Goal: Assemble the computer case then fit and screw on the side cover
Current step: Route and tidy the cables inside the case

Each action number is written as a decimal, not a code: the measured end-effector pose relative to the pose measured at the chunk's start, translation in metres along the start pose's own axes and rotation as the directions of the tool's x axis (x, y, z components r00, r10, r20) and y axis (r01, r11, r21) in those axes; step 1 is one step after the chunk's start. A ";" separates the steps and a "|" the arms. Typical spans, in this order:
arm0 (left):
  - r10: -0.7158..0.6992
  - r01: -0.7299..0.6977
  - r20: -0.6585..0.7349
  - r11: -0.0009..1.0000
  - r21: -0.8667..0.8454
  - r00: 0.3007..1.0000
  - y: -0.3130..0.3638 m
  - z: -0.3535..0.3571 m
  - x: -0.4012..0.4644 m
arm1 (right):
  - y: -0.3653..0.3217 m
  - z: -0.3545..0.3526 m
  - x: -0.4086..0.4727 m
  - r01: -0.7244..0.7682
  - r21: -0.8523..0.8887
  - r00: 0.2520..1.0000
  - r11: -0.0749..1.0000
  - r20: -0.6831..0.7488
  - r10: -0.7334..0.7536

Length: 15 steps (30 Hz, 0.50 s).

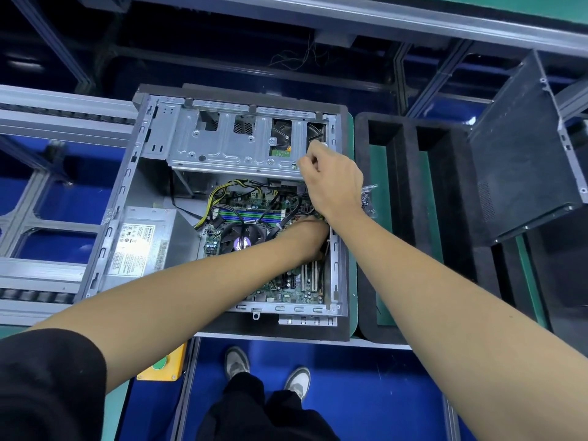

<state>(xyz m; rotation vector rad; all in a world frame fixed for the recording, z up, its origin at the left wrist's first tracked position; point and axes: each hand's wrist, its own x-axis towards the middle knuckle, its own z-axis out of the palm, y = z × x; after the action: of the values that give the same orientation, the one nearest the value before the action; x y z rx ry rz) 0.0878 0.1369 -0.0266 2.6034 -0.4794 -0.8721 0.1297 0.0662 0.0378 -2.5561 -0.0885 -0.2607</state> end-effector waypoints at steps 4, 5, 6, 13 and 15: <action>0.015 -0.017 0.065 0.999 0.041 0.998 0.004 -0.001 0.002 | 0.000 0.000 0.000 0.003 -0.009 1.000 1.000 0.006 -0.003; 0.025 -0.028 0.072 0.999 0.046 0.997 0.003 -0.001 0.003 | 0.000 0.000 0.000 0.000 -0.008 1.000 1.000 0.008 0.001; 0.033 -0.036 0.073 0.999 0.035 0.997 0.002 -0.003 0.004 | -0.001 -0.001 0.000 -0.006 -0.008 1.000 1.000 0.008 0.006; 0.096 -0.096 -0.011 0.995 0.022 0.995 -0.013 0.002 -0.004 | 0.000 -0.001 0.000 -0.008 0.008 1.000 1.000 0.013 0.008; 0.101 -0.101 -0.029 0.995 0.018 0.994 -0.014 0.004 -0.005 | 0.000 -0.001 0.000 -0.009 0.003 1.000 1.000 0.013 0.009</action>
<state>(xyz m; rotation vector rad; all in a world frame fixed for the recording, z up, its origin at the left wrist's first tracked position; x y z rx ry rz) 0.0849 0.1507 -0.0333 2.5781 -0.6067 -0.7987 0.1298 0.0660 0.0383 -2.5549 -0.0820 -0.2398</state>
